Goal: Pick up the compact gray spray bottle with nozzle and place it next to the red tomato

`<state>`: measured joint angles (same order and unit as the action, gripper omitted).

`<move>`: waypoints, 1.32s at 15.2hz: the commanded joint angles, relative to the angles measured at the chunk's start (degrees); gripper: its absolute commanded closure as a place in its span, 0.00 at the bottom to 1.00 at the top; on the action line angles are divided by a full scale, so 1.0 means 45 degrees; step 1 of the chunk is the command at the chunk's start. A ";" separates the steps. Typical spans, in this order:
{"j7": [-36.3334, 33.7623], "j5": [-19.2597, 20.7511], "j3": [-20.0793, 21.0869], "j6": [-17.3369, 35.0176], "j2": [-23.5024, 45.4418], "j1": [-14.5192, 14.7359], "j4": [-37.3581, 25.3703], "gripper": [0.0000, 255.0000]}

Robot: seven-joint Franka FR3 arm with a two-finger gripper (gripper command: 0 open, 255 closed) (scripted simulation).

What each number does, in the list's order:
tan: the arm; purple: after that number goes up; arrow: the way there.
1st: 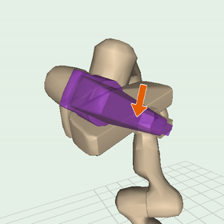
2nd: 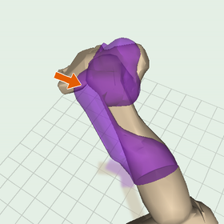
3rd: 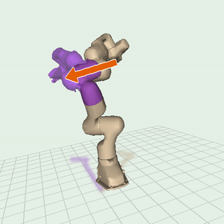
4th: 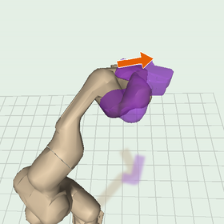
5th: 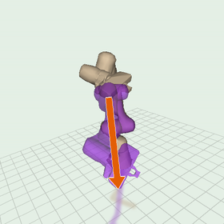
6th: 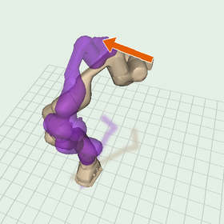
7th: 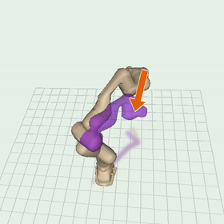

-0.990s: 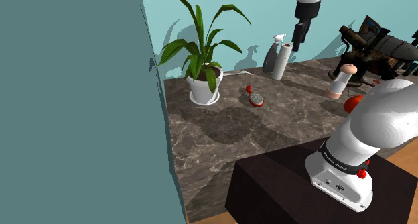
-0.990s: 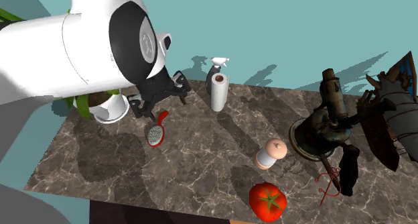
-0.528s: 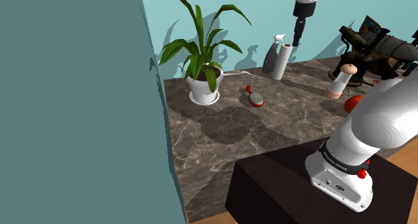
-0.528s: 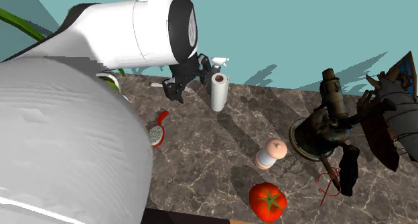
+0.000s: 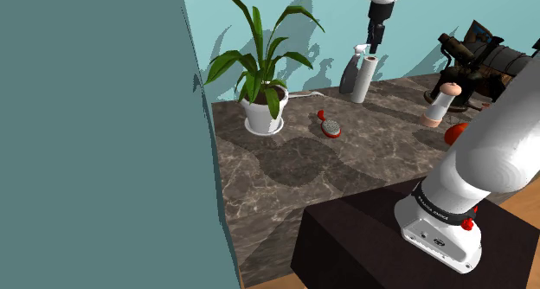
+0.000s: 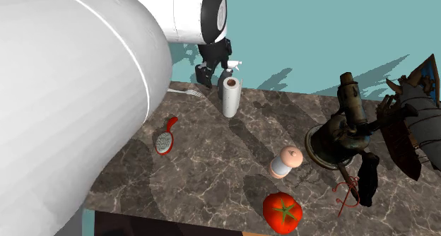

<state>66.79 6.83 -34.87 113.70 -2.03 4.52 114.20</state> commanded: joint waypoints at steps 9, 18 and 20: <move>0.5186 -0.3421 0.0234 -0.0110 0.4903 -0.1461 -0.4668 0.00; 0.5351 -0.3677 0.0344 0.0850 0.5288 -0.1557 -0.4037 0.00; 0.5351 -0.3677 0.0344 0.0850 0.5288 -0.1557 -0.4037 0.00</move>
<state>90.86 -9.70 -33.33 117.49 21.74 -2.48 96.02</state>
